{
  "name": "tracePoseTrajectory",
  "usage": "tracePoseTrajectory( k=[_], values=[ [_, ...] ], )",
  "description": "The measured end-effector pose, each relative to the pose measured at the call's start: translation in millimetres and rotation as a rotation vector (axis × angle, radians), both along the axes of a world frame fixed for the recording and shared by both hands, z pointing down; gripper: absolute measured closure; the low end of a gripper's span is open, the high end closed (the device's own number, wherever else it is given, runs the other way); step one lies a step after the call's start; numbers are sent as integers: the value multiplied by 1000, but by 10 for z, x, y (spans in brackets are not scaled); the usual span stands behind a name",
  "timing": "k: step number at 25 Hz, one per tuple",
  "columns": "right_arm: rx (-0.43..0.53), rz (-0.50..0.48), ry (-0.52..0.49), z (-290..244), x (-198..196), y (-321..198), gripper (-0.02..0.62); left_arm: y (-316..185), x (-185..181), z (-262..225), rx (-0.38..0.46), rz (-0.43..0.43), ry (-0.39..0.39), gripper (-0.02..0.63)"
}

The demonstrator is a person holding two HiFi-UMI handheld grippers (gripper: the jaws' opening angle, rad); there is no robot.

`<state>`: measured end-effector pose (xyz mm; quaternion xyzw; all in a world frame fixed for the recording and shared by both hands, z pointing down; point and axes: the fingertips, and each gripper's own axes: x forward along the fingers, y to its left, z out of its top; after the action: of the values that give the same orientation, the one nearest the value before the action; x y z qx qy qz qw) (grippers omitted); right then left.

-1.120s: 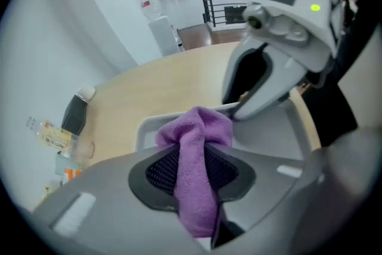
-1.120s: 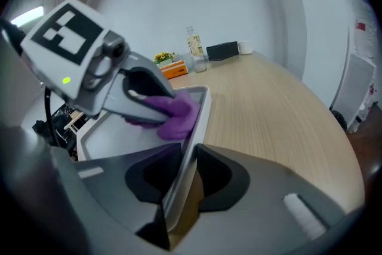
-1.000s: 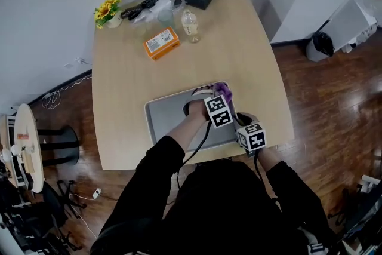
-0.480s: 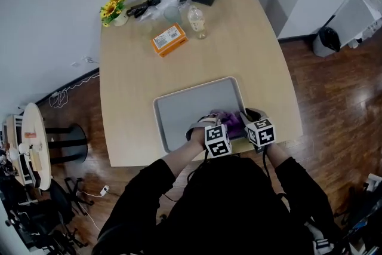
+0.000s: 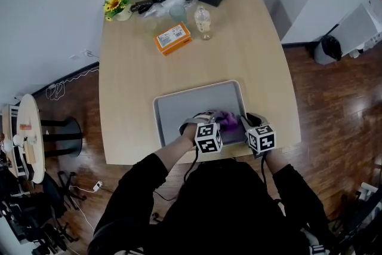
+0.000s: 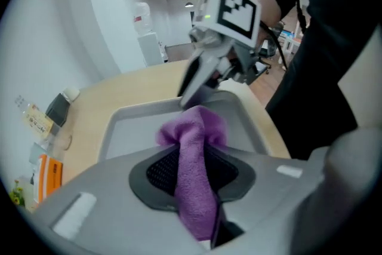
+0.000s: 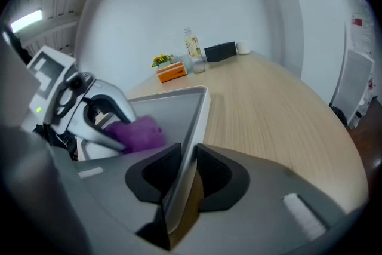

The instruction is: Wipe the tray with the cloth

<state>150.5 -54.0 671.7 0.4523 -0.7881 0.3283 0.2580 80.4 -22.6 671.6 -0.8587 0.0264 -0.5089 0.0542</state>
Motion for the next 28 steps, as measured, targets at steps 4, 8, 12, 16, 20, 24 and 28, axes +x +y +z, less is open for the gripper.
tracePoseTrajectory(
  k=[4,8,12,16,20,24,28],
  values=[
    [1,1,-7,11,-16,-16,509,-911,-251,-13,56,-141,-44,523],
    [1,-1,-5,25,5,-20,509,-1282,-384,-77,91,-155,-100,523],
    [-4,2,4,25,22,4,511,-1220,-362,-50,139,-129,-129,523],
    [-6,-3,21,18,25,5,509,-1126,-363,-65,131,-183,-116,523],
    [-6,1,28,14,23,-12,511,-655,-338,-91,82,-164,-70,523],
    [-2,10,25,-6,33,-30,511,-128,-360,-87,34,-141,-37,523],
    [1,14,26,-14,46,-38,511,294,-378,-41,13,-99,-42,523]
  ],
)
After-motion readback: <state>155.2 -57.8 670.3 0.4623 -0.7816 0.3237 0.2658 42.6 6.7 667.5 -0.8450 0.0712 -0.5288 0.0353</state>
